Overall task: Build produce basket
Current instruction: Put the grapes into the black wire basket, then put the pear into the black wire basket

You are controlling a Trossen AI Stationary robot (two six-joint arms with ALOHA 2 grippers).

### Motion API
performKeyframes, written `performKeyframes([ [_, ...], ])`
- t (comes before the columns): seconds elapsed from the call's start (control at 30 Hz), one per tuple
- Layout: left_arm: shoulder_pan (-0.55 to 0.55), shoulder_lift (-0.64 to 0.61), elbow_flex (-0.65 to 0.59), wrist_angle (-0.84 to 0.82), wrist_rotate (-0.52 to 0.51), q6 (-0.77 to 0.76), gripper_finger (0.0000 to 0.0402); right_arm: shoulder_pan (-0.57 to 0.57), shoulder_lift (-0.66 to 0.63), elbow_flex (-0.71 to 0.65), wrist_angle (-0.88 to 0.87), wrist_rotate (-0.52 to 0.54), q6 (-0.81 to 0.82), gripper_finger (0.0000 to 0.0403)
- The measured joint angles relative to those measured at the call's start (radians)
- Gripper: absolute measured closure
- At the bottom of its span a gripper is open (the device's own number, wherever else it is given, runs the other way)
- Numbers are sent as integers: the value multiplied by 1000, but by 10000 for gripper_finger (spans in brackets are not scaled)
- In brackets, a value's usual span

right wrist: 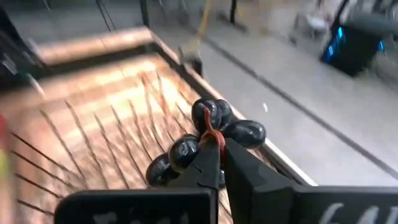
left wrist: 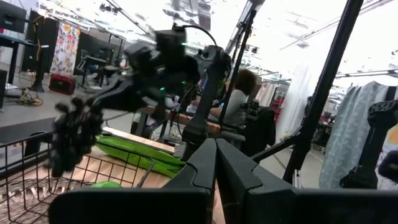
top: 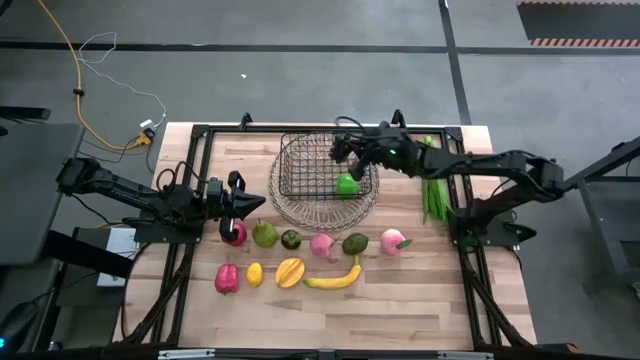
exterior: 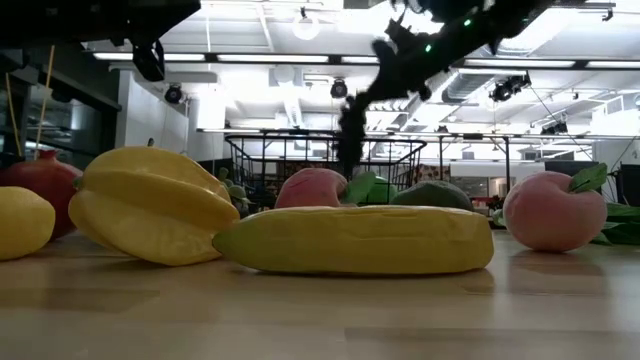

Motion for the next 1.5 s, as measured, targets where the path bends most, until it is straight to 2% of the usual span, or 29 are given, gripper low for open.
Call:
performKeyframes([
  [0.2, 0, 0, 0, 0, 0, 0, 401, -29, 108, 143, -287, -2, -11, 403],
  [0.47, 0, 0, 0, 0, 0, 0, 401, -38, 201, 254, -498, 63, -29, 403],
  [0.67, 0, 0, 0, -1, 0, 0, 401, -38, 213, 268, -590, 65, -30, 402],
  [0.9, 0, 0, 0, -1, 0, 0, 401, -38, 213, 268, -618, 65, -9, 396],
  [1.0, 0, 0, 0, -1, 0, 0, 401, -38, 213, 268, -623, 49, 5, 368],
  [1.23, 0, 0, 0, -1, 0, 0, 401, -34, 189, 268, -660, 56, -31, 249],
  [1.37, 0, 0, 0, -1, 0, 0, 401, -24, 110, 242, -699, 62, -31, 198],
  [1.5, 0, 0, 0, -1, 0, 6, 401, 10, -41, 134, -655, 55, 2, 173],
])
